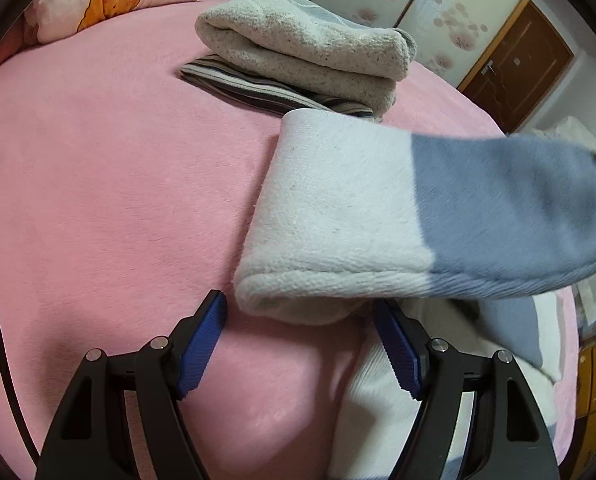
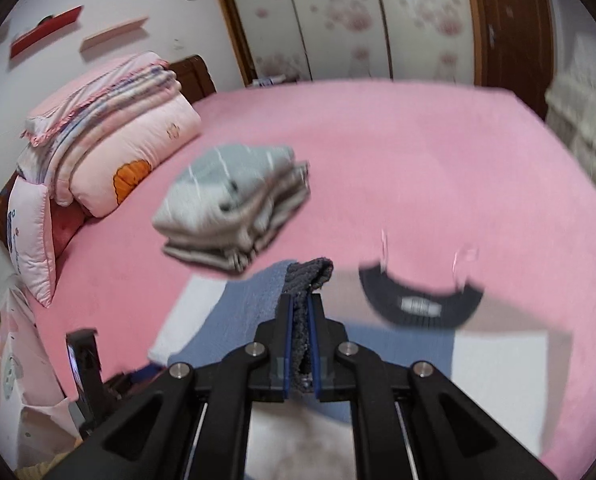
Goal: Fold small clothes
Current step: 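Grasp the sweater side edge with the right gripper and fold it inward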
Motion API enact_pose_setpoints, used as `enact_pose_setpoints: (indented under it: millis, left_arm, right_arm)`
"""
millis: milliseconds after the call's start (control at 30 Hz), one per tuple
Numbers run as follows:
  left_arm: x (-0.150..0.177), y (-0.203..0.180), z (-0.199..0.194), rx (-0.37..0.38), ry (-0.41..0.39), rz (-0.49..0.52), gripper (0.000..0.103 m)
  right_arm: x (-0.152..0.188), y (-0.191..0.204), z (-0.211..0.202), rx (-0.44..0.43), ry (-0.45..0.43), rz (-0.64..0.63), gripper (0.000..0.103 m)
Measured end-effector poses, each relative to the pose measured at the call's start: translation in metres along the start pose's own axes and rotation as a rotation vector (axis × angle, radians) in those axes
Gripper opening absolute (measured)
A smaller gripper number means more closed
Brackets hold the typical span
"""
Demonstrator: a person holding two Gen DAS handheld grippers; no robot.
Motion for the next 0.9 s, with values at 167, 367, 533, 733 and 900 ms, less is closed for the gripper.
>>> enact_pose_setpoints:
  millis: [167,367,533,733,900]
  left_arm:
    - [-0.008,-0.007,0.009,0.014,0.006,-0.053,0.074]
    - [-0.015,-0.015,0.014,0.004,0.005,-0.088,0.073]
    - [-0.010,-0.033,0.017,-0.047,-0.003,-0.012,0.048]
    - [0.004,-0.060,0.017,-0.112,-0.033,0.106,0.039]
    - [0.013,-0.065,0.021,-0.147,-0.042,0.171,0.038]
  right_arm:
    - [-0.028,-0.008,-0.017,0.078,-0.069,-0.037,0.006]
    - [-0.010,-0.055,-0.023,0.186,-0.052,0.012,0.006]
    - [0.033,-0.117,-0.018,0.264,0.010,0.101,0.006]
    - [0.099,-0.170,0.006,0.316,0.119,0.189,0.005]
    - [0.161,-0.190,0.040,0.305,0.239,0.270,0.004]
Point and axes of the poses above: each gripper's, at about its wrist camera, not at the fingertips, and z roughly the way its jaws point, y to its left, x to its underside, the point moved 8 cm from there along z, roughly the way its jaws point, and after that the axes turned 15 degrees about -z, right-handed, at the moved point
